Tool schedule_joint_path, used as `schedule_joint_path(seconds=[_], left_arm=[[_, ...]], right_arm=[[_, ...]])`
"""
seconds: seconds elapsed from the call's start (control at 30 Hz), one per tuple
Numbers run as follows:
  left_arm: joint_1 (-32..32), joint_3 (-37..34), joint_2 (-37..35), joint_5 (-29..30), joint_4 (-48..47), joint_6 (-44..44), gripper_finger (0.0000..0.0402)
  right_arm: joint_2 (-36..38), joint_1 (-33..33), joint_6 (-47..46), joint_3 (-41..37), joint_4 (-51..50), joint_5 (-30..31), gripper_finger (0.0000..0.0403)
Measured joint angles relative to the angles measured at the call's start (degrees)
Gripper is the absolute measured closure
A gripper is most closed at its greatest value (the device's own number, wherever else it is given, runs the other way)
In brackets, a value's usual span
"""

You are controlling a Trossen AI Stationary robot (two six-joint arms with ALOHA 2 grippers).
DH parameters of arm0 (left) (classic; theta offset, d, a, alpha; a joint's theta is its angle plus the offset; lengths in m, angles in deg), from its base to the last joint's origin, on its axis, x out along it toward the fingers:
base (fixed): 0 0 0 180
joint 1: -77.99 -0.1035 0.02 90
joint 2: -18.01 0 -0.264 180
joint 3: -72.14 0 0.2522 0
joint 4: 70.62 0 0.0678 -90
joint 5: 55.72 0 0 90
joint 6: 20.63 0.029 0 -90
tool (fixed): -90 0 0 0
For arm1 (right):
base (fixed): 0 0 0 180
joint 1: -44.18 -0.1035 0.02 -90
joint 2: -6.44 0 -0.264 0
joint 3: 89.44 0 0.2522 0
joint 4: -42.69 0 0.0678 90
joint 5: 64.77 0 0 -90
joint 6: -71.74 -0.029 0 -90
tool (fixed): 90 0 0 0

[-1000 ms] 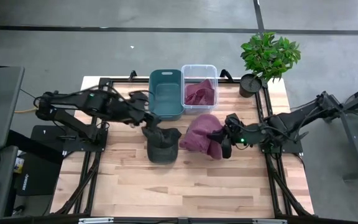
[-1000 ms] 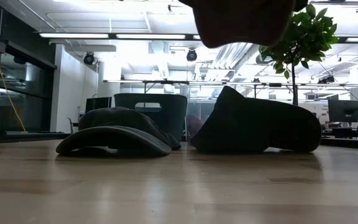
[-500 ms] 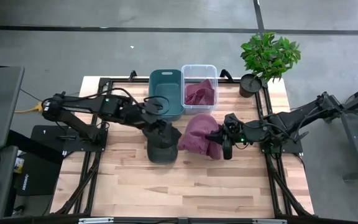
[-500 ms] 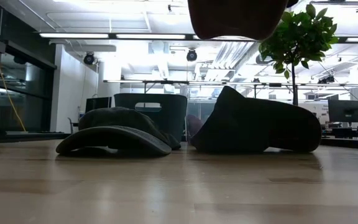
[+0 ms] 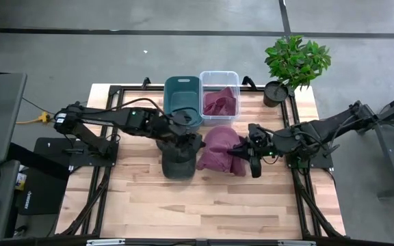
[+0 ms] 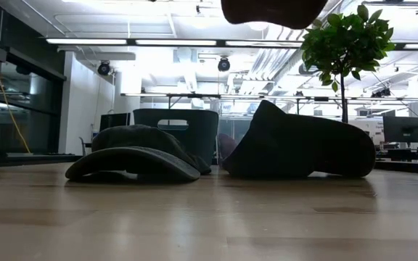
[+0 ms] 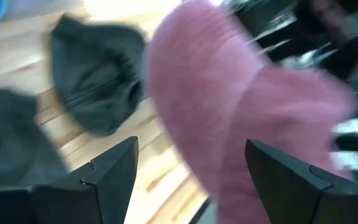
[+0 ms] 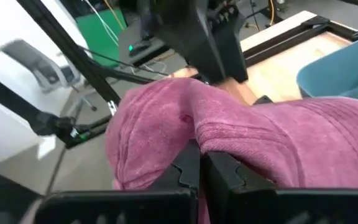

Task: Pick & Place hat
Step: Put the red cap into the transparent bin

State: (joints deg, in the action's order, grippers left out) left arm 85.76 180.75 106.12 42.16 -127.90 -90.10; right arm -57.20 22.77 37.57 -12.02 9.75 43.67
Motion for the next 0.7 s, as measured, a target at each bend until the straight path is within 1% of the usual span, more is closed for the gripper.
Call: schedule_joint_path(seconds=[0.17, 0.33, 0.4, 0.5, 0.7], left_arm=[[0.1, 0.1, -0.2, 1.9, 4.7, -0.9, 0.0122], [0.0, 0.2, -1.3, 3.9, 8.6, -1.1, 0.0122], [0.0, 0.1, -1.8, 5.1, 8.8, -1.5, 0.0122], [-0.4, 0.1, -2.0, 6.3, 12.1, -1.6, 0.0122], [-2.7, 0.1, -3.2, 6.0, 15.6, -1.7, 0.0122]], right_arm=[[0.0, 0.0, 3.3, 4.4, -6.7, 1.4, 0.0403], [0.0, 0.6, 7.4, 8.3, -10.1, 2.7, 0.0403], [0.0, 1.3, 9.0, 10.0, -10.1, 2.4, 0.0403], [0.0, 1.6, 11.6, 12.5, -10.8, 2.0, 0.0403], [0.0, 1.5, 14.5, 16.8, -14.8, -1.1, 0.0403]])
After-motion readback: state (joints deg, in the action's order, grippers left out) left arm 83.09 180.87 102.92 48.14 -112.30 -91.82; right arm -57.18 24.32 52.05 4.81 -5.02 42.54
